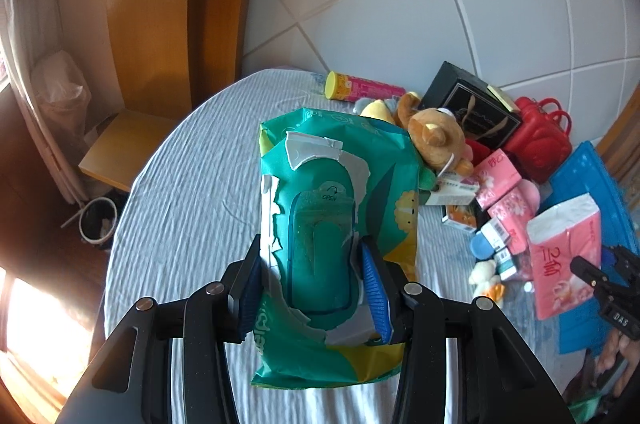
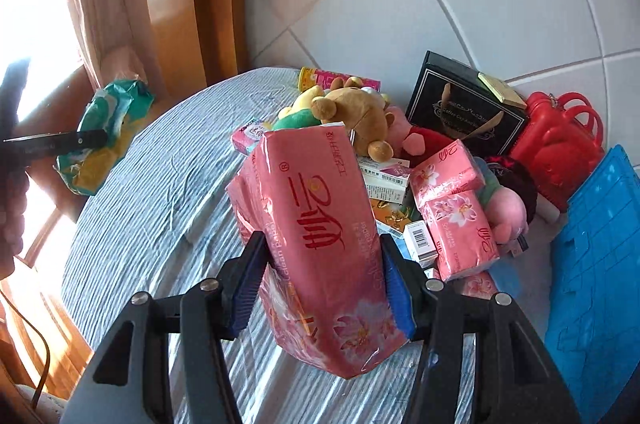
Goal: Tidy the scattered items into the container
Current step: 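Carry the wet-wipes pack and pink tissue pack over the blue crate with both grippers, then open both grippers to drop the wet-wipes and tissue pack into the crate, then move both open grippers away from the crate back toward the item pile, then grasp the white teddy bear with the left gripper while the right gripper grasps the white pill bottle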
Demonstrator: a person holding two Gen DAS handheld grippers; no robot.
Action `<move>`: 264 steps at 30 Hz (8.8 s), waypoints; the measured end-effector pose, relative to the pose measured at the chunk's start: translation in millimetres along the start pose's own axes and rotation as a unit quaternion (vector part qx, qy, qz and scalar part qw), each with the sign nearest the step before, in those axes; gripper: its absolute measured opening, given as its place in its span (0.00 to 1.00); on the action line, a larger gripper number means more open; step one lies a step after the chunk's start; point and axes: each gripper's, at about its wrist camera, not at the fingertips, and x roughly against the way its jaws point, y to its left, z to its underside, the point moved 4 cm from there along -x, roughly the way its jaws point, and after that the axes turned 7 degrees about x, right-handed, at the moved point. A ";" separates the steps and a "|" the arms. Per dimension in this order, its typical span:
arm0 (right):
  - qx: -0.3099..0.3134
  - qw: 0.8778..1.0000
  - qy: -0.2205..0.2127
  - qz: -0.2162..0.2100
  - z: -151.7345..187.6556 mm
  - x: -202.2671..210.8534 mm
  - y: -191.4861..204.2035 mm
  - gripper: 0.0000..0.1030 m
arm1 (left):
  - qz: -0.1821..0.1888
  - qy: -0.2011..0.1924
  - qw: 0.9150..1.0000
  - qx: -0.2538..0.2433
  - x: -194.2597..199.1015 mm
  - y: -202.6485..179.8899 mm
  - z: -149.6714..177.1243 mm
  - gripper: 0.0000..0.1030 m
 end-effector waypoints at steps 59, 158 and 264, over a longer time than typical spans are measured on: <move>-0.068 0.985 -0.156 -0.002 68.8 202.7 -220.2 0.53 | 0.047 -0.096 0.991 -0.077 106.6 -320.6 22.6 0.43; -0.301 0.911 -0.091 0.269 279.7 300.0 -490.1 0.78 | 0.261 0.011 0.919 -0.296 29.0 -756.6 123.3 0.88; -0.198 0.965 0.160 0.069 244.9 -176.3 -255.5 0.78 | -0.054 0.183 0.979 -0.076 -269.5 -308.2 215.7 0.87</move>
